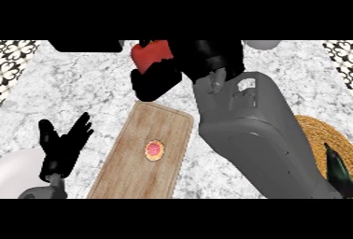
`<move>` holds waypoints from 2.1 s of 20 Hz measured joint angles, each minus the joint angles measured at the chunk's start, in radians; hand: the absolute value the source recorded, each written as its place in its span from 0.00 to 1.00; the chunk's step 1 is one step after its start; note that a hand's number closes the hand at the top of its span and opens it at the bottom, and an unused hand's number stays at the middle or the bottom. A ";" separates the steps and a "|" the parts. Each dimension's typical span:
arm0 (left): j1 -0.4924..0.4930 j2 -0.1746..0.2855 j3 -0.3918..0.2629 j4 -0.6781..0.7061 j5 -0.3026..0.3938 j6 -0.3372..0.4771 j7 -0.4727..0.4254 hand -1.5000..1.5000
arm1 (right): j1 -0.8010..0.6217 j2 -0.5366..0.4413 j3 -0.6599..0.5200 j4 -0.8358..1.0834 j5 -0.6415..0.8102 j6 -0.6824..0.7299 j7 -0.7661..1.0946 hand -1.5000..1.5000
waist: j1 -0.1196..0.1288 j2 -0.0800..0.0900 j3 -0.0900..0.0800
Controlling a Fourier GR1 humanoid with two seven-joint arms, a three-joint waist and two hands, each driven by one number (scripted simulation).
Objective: Pick the bell pepper from the placemat and place it in the tiered shelf
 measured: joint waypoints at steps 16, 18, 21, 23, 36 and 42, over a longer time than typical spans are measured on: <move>-0.021 -0.007 0.008 0.018 -0.009 -0.010 -0.002 0.50 | -0.363 -0.139 -0.290 0.562 -0.021 -0.042 -0.254 1.00 | 0.013 0.007 0.000; -0.027 -0.012 0.007 0.023 -0.013 -0.008 -0.005 0.50 | -0.372 -0.147 -0.296 0.637 -0.016 -0.051 -0.313 1.00 | 0.014 0.008 0.000; -0.035 -0.014 0.009 0.033 -0.016 -0.008 -0.014 0.50 | -0.409 -0.173 -0.311 0.750 -0.013 -0.044 -0.396 1.00 | 0.019 0.011 -0.001; -0.028 -0.013 0.008 0.025 -0.015 -0.014 -0.013 0.50 | -0.415 -0.174 -0.305 0.809 0.004 -0.063 -0.449 1.00 | 0.021 0.011 0.000; -0.055 -0.013 0.004 0.025 -0.020 -0.024 0.004 0.50 | -0.504 -0.184 -0.337 1.149 0.074 -0.230 -0.648 1.00 | 0.047 0.023 -0.001; -0.062 -0.024 -0.007 0.013 -0.030 -0.014 0.016 0.50 | -0.519 -0.204 -0.360 1.225 0.077 -0.267 -0.741 1.00 | 0.054 0.026 -0.001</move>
